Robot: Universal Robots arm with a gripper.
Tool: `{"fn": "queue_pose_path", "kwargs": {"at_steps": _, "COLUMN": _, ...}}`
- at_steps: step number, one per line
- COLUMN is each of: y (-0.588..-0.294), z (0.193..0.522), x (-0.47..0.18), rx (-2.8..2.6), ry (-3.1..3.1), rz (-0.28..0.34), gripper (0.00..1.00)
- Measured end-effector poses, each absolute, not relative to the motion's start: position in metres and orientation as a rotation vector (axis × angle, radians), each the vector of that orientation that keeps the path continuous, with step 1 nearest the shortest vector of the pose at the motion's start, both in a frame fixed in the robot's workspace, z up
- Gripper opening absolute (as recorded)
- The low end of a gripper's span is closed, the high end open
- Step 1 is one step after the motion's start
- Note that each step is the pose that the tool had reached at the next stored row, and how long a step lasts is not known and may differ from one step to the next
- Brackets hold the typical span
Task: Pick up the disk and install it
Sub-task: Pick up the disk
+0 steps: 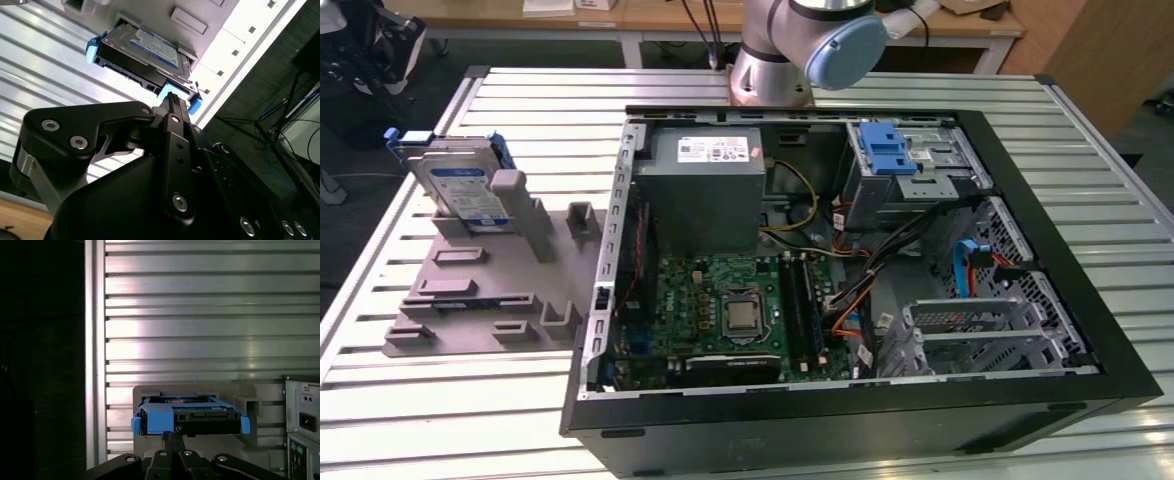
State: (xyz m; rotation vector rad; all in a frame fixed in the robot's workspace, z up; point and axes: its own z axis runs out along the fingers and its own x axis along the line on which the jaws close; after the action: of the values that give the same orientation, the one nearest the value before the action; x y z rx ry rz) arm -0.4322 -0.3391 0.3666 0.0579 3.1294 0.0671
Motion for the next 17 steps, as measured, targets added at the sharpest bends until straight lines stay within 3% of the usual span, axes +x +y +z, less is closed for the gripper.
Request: {"fn": "queue_pose_path", "kwargs": {"at_steps": 17, "y": -0.3391, "z": 0.3666, "x": -0.4322, "rx": 0.017, "ry": 3.13, "rz": 0.067, "gripper": 0.11}}
